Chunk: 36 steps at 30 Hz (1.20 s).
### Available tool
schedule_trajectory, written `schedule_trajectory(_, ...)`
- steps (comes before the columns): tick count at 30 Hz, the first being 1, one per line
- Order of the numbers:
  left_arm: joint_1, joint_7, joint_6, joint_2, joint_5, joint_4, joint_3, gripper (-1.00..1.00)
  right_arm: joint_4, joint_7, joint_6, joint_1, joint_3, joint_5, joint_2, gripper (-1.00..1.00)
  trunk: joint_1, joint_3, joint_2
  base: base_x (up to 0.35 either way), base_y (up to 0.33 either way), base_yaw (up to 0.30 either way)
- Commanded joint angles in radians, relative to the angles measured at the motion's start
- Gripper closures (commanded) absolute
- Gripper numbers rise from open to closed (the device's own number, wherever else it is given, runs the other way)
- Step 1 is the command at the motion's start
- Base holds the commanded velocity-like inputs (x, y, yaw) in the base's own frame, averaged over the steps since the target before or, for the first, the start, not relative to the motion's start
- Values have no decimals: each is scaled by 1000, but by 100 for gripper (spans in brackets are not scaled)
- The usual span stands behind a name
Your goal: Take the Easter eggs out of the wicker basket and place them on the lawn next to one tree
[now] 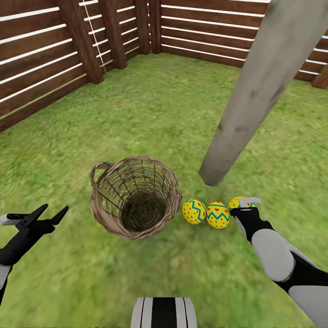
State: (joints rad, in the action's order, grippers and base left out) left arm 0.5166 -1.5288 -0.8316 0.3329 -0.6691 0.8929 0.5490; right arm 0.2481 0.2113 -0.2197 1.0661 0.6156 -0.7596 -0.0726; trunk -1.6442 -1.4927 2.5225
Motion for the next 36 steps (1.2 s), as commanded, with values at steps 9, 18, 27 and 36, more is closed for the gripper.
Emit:
schedule_trajectory(9,0,-5,-11,3,-3,-23,1,-100,11,37,70,2,9,-7,-1,100,-2,-16,1,0,-5,0)
schedule_trajectory(18,0,-17,-11,6,-2,-49,2,-100,1,32,72,0,8,-10,3,100,-2,-16,1,0,-211,0)
schedule_trajectory(27,0,-42,-11,9,0,-66,3,-100,-14,25,63,1,2,-16,5,100,-4,-39,3,0,-1,0)
schedule_trajectory(36,0,-42,-11,11,0,-66,3,-100,-9,23,73,1,3,-14,8,100,-8,-74,5,0,0,0)
